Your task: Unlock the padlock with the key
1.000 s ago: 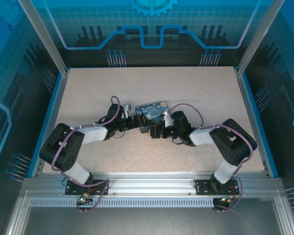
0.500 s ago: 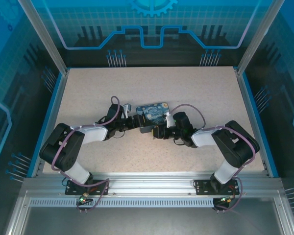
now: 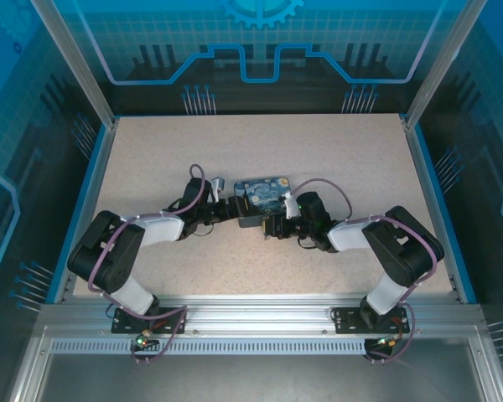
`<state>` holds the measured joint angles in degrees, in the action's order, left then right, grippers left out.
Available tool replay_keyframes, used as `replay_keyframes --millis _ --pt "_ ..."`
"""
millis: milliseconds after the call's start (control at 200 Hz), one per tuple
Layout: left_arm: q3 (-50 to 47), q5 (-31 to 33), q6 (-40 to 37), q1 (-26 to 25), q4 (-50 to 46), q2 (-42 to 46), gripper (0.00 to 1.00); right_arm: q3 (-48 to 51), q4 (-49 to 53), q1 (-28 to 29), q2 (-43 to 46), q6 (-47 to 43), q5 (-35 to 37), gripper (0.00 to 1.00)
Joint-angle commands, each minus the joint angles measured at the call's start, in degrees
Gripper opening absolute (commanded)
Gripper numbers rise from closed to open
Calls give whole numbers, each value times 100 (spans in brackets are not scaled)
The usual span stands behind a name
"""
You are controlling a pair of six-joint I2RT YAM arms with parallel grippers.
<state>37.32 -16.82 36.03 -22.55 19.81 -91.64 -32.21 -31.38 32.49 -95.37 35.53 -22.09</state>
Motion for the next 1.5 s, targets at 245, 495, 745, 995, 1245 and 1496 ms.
replay_keyframes --millis 245,495,745,995,1245,1496 --pt "-120 -23 -3 31 -131 -100 75 122 -31 -102 98 -99 -76 24" --pt "-145 -23 9 31 -118 -83 75 65 -26 -103 103 -85 -39 16" --pt "-247 30 5 31 -80 -56 75 64 -201 -113 -42 73 5 6" --pt "-412 103 27 28 -47 33 75 248 -699 -140 -52 452 204 0" --pt "-561 113 82 31 19 108 75 562 -983 -160 213 785 609 0" --pt "-688 72 188 26 115 205 75 740 -1102 -160 414 1138 973 0"
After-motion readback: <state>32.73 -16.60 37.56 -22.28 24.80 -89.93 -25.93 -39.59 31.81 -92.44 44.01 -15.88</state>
